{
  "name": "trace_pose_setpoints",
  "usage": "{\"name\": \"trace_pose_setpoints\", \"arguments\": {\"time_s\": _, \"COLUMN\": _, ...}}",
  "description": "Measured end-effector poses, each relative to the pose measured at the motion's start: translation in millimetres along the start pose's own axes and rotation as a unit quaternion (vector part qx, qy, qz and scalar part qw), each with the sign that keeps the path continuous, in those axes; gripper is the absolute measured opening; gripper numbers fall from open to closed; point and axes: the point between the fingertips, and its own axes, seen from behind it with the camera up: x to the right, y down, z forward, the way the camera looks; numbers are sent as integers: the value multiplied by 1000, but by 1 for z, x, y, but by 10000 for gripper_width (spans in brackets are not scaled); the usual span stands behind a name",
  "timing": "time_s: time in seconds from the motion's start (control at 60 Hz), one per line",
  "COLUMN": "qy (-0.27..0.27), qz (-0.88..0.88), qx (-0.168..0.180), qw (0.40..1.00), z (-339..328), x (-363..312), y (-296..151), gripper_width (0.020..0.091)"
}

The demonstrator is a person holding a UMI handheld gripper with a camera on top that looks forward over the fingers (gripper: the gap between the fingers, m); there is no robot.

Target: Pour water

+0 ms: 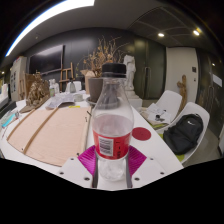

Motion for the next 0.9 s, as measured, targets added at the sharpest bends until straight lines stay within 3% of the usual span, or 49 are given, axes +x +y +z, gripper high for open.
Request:
{"name": "trace_pose_setpoints", "arguments": {"time_s": 0.083, "qy": 1, "qz": 3, "qx": -5, "qw": 1000, "z": 1, "x": -1, "y": 0, "gripper_width": 293}}
{"name": "trace_pose_setpoints", "arguments": {"time_s": 0.167, "qy": -2, "qz": -9, "qx": -9, "qw": 1000, "z": -1, "x": -2, "y": -2, "gripper_width": 251}}
{"name": "trace_pose_setpoints", "arguments": {"time_s": 0.317, "qy": -9, "qz": 9, "qx": -8, "qw": 1000, "z": -16, "x": -17, "y": -29, "gripper_width": 251}}
{"name": "trace_pose_setpoints", "arguments": {"time_s": 0.583, "qy": -152, "qz": 163, "qx": 35, "qw": 974, "z": -38, "x": -133, "y": -133, "gripper_width": 250}}
{"name": "trace_pose_setpoints", "arguments": {"time_s": 0.717, "qy": -234, "qz": 303, "qx": 41, "qw": 923, "z": -35, "x": -188, "y": -191, "gripper_width": 248}}
{"name": "trace_pose_setpoints", "arguments": {"time_s": 0.9, "qy": -294, "qz": 532, "qx": 1, "qw": 794, "z": -10, "x": -205, "y": -239, "gripper_width": 248}}
